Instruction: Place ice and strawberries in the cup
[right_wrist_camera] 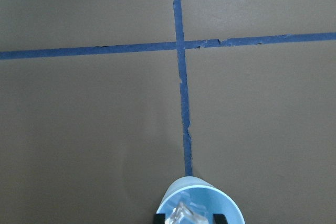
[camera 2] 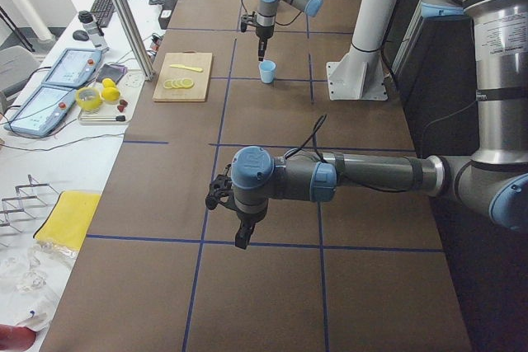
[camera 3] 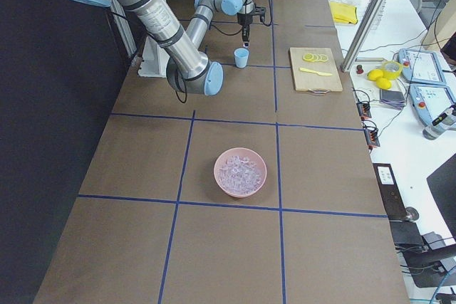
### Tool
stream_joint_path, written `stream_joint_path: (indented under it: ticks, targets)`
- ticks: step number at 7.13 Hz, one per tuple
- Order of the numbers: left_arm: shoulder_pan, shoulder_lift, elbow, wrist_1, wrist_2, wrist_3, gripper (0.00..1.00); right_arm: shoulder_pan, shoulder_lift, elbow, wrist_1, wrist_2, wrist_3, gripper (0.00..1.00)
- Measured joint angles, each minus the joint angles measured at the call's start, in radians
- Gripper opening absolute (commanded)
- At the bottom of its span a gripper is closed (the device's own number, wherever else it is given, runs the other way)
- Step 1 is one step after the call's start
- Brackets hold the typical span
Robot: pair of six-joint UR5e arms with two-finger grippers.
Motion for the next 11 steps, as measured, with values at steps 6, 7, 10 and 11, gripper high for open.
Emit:
stream_joint_path:
  ticks: [6,7,10,11]
  targets:
    - [0.000,0.000,0.000,0.000,0.000,0.000,1.00,-0.008,-0.018,0.017,-0.001,0.003,-0.007,0.99]
    - [0.000,-0.001,-0.001,0.000,0.000,0.000,1.00,0.012,-0.020,0.028,-0.002,0.013,-0.016,0.99]
    - [0.000,-0.008,0.001,-0.010,0.002,-0.003,1.00,0.159,-0.102,0.092,-0.002,0.102,-0.171,0.98]
    - [0.000,-0.011,0.003,-0.037,0.003,-0.006,1.00,0.229,-0.159,0.127,0.000,0.157,-0.269,0.98]
